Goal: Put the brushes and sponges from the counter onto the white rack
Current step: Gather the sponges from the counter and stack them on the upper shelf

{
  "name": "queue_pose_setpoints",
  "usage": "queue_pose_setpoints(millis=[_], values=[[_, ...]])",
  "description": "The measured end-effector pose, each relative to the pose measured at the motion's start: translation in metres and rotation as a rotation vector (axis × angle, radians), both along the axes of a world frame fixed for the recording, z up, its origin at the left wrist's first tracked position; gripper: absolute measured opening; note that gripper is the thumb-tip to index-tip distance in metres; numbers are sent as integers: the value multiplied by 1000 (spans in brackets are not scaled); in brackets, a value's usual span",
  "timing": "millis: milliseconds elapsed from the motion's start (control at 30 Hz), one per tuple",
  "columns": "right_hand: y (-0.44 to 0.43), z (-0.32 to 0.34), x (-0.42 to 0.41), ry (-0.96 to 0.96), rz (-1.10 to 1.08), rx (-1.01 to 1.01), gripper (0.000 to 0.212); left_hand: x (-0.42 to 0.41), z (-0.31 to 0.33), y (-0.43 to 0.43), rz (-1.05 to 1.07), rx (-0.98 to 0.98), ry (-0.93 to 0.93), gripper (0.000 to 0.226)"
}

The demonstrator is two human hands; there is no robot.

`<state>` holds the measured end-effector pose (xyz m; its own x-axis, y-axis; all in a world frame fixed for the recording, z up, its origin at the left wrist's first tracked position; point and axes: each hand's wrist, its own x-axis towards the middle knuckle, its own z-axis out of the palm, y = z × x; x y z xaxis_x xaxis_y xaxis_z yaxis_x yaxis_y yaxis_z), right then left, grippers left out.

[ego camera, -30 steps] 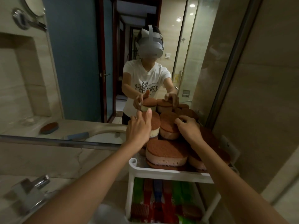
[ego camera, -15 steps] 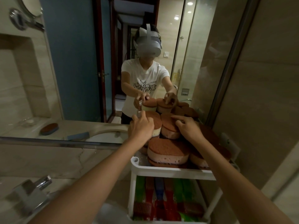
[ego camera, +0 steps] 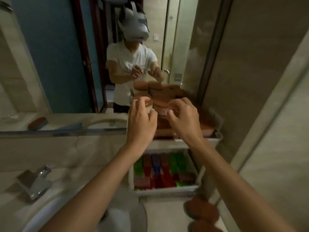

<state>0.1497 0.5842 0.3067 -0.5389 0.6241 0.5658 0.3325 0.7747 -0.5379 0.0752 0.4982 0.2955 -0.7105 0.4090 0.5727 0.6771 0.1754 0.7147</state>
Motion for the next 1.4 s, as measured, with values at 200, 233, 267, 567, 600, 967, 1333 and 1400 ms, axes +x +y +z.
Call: queue_pose_setpoints(millis=[200,233,267,567,600,967,1333,1400], values=[[-39,-60,70,134,-20,-110,23,65,-67,-28,-120,-98,-137,20],[-41,-75,80,135,-41,-154,25,75,-84,-29,-144,-156,-167,21],[-42,-92,92,122,-77,-200,26,86,-102,-30,-172,-219,-189,21],[-53,-265,212,-924,-418,-658,45,149,-235,-37,-404,-909,-459,30],[-56,-275,217,-986,-431,-690,49,152,-243,-38,-427,-955,-488,31],[-70,-284,197,-854,-217,-579,35,148,-274,-53,-330,-1171,-666,67],[-40,-292,197,-799,-340,-692,41,167,-287,-55,-228,-1324,-648,88],[-41,-292,199,-761,-343,-772,31,166,-286,-54,-203,-1307,-643,81]])
